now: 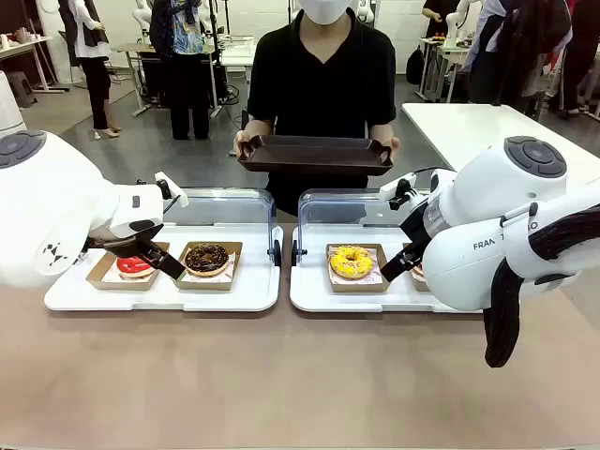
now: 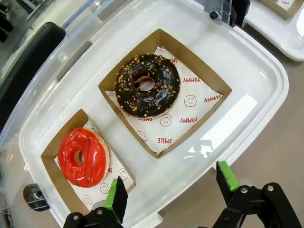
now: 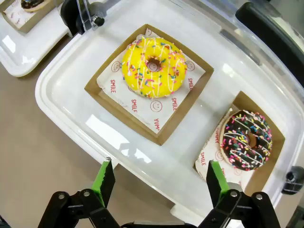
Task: Provide the desired donut to the person.
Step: Pick up and lift the Paper togo box containing the Donut pointed at by the person.
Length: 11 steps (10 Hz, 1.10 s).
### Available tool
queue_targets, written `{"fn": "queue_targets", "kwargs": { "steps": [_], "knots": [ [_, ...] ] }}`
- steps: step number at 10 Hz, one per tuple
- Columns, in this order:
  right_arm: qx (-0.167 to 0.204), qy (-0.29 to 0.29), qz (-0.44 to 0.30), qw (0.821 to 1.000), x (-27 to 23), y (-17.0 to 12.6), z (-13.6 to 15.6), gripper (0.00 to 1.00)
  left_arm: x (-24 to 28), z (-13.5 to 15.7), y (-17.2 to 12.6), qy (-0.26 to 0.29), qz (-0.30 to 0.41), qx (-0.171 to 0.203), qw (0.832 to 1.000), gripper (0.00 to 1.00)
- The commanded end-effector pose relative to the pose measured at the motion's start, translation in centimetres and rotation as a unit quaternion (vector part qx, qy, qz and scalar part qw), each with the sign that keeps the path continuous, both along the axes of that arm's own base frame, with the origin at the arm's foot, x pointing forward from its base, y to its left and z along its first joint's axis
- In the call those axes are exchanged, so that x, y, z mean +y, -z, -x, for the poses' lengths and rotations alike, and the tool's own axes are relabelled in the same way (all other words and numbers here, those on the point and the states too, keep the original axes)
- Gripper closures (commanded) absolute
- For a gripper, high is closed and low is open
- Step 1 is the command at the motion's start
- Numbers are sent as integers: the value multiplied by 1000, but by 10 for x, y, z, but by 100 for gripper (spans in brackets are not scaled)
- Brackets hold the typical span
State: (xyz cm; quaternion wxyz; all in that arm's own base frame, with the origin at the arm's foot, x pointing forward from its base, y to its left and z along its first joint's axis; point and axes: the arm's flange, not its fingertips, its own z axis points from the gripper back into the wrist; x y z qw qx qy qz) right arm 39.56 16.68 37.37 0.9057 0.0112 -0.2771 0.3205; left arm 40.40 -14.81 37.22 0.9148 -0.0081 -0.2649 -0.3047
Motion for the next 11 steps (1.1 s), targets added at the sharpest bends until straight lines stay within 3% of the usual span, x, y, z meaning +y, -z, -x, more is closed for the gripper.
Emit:
{"fn": "queue_targets", "kwargs": {
  "steps": [1, 11],
  "knots": [
    [0, 0, 0, 1000, 0, 0, 0, 0, 0, 0, 0, 0, 0, 0, 1000, 0],
    [0, 0, 0, 1000, 0, 0, 0, 0, 0, 0, 0, 0, 0, 0, 1000, 0]
  ]
}}
